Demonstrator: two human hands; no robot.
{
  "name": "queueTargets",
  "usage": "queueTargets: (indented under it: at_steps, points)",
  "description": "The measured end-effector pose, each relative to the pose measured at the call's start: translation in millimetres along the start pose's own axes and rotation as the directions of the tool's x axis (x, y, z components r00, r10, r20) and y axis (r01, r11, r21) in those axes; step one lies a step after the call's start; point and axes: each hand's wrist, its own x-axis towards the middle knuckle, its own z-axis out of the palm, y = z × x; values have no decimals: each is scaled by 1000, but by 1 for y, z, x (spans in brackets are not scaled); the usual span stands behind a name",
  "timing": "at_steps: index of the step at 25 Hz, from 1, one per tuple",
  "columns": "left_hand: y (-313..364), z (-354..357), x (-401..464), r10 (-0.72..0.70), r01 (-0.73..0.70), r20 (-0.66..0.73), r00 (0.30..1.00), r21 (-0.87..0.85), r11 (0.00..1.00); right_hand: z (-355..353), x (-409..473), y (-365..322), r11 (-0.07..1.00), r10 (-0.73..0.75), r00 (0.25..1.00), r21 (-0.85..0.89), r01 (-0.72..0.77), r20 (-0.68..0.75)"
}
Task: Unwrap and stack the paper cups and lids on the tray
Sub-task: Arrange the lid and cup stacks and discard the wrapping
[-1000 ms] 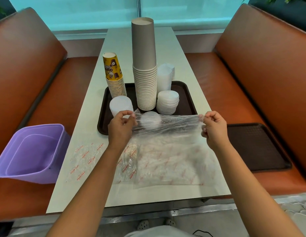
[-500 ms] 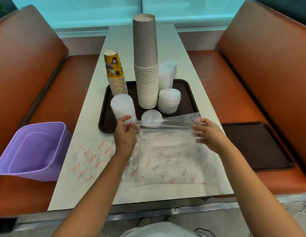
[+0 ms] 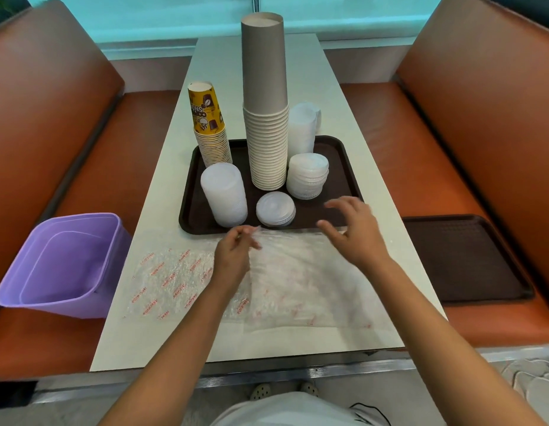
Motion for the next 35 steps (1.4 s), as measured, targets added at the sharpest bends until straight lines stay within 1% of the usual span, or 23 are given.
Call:
queueTargets:
  at_steps: [1, 2, 4, 7, 8, 11, 13, 15, 16, 17, 18, 19, 20, 21, 22, 23, 24, 26, 27, 28, 31, 33, 35]
  points:
    - [5, 3, -4, 53, -52, 83, 995, -9, 999, 5, 1, -10, 997, -77, 991, -1, 78, 111]
    - [10, 5, -6, 92, -90, 155, 984, -20, 996, 9, 3, -21, 997, -76, 968, 48, 66, 240]
    - [20, 9, -7, 87, -92, 246, 965, 9, 996, 16, 6, -38, 972, -13, 922, 223, -80, 386]
    - [25, 0, 0, -88, 7, 302, 949, 259, 966, 17, 15, -40, 901, 127, 967, 383, -205, 219]
    - [25, -5, 1, -120, 30, 304, 945, 283, 959, 12, 18, -37, 870, 180, 964, 426, -249, 195]
    - [29, -12, 6, -56, 29, 218, 974, 125, 992, -2, 24, -32, 738, 301, 928, 563, -373, 219]
    - [34, -15, 9, -27, 22, 147, 989, 34, 999, -5, 25, -29, 674, 339, 921, 632, -381, 194]
    - [37, -20, 14, 0, -1, 34, 999, 29, 1000, -7, 28, -23, 636, 364, 923, 690, -346, 127]
    - [37, -23, 16, 55, -49, -70, 996, 75, 996, -10, 30, -20, 636, 360, 926, 698, -329, 108]
    - [37, -25, 17, 169, -144, -169, 971, 155, 977, -14, 32, -20, 658, 339, 933, 679, -325, 119]
    - [41, -25, 14, 306, -260, -188, 933, 233, 937, -17, 33, -23, 698, 297, 942, 637, -327, 158]
    - [47, -20, 12, 417, -372, -105, 903, 297, 879, -18, 33, -27, 743, 246, 946, 586, -323, 209]
    - [53, -12, 9, 453, -444, 52, 890, 330, 833, -16, 33, -31, 780, 196, 946, 544, -310, 258]
    - [57, 0, 6, 433, -479, 206, 878, 366, 798, -14, 33, -36, 800, 154, 942, 521, -296, 299]
    - [59, 11, 3, 401, -497, 300, 866, 418, 761, -12, 33, -39, 815, 114, 932, 505, -285, 343]
    - [56, 19, 3, 375, -487, 317, 871, 462, 741, -11, 33, -40, 835, 77, 906, 470, -286, 416]
    - [54, 22, 4, 360, -439, 252, 898, 485, 756, -14, 34, -35, 875, 48, 851, 389, -289, 524]
    - [45, 15, 12, 324, -317, 59, 944, 433, 844, -27, 36, -19, 967, 93, 664, 93, -238, 742]
    - [39, 8, 16, 298, -271, -10, 955, 386, 882, -34, 37, -9, 976, 161, 598, -38, -212, 785]
    - [33, 1, 20, 266, -231, -48, 963, 362, 903, -41, 37, 1, 967, 230, 576, -114, -230, 784]
    - [18, -15, 25, 175, -118, -99, 980, 423, 899, -44, 35, 25, 908, 391, 648, -160, -387, 654]
    - [6, -18, 22, 120, -66, -100, 988, 429, 901, -35, 32, 34, 888, 457, 717, -224, -401, 527]
    - [-3, -16, 18, 81, -21, -113, 990, 449, 893, -17, 25, 31, 909, 381, 886, -285, -306, 263]
